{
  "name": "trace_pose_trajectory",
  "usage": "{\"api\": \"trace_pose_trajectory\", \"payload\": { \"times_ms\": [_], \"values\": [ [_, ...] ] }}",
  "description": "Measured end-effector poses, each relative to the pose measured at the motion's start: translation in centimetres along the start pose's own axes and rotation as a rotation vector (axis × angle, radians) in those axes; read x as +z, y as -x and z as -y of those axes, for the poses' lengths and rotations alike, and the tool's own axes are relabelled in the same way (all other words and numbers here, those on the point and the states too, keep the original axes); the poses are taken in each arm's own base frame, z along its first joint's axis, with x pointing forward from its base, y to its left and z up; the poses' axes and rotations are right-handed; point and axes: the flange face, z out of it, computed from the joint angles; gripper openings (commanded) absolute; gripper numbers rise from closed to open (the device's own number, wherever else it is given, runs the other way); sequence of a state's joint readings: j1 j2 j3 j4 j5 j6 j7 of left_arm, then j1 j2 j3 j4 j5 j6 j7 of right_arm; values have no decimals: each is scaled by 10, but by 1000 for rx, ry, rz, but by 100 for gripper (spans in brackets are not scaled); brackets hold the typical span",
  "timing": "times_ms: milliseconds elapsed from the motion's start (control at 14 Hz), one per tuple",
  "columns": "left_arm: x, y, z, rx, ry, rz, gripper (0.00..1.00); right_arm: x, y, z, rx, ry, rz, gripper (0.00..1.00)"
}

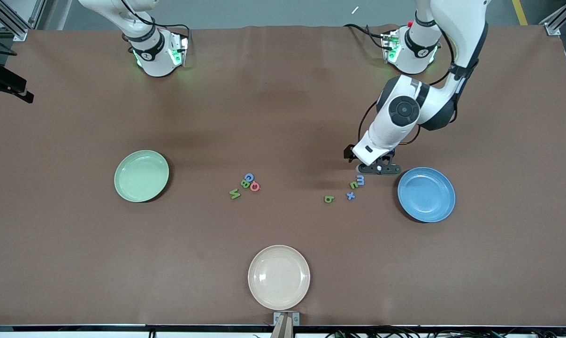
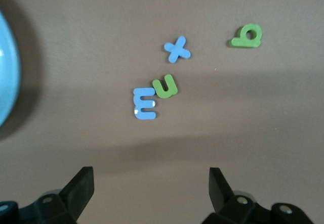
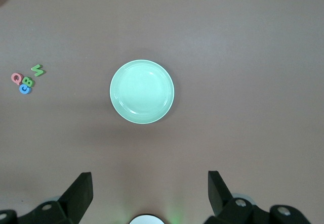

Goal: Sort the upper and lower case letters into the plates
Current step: 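Reach the left gripper down and grasp the blue letter E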

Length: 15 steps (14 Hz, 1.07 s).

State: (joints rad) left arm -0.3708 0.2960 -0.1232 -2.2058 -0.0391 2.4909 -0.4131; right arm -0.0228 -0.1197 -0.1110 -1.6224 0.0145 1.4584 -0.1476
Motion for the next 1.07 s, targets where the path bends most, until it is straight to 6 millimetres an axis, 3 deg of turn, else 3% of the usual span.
{"api": "trace_pose_trajectory", "payload": {
  "times_ms": [214, 499, 784, 1069],
  "values": [
    [28, -2, 2, -2, 9, -17, 100, 8, -4, -5, 8, -1, 17, 100],
    [58, -7, 12, 38, -17, -40, 95, 48, -34, -13, 21, 1, 70, 100],
    [65, -18, 15, 35, -19, -46, 74, 103, -74, -25, 37, 5, 137, 100],
    [68, -28, 15, 30, -17, -53, 61, 112, -86, -27, 144, -4, 161, 100]
  ]
}}
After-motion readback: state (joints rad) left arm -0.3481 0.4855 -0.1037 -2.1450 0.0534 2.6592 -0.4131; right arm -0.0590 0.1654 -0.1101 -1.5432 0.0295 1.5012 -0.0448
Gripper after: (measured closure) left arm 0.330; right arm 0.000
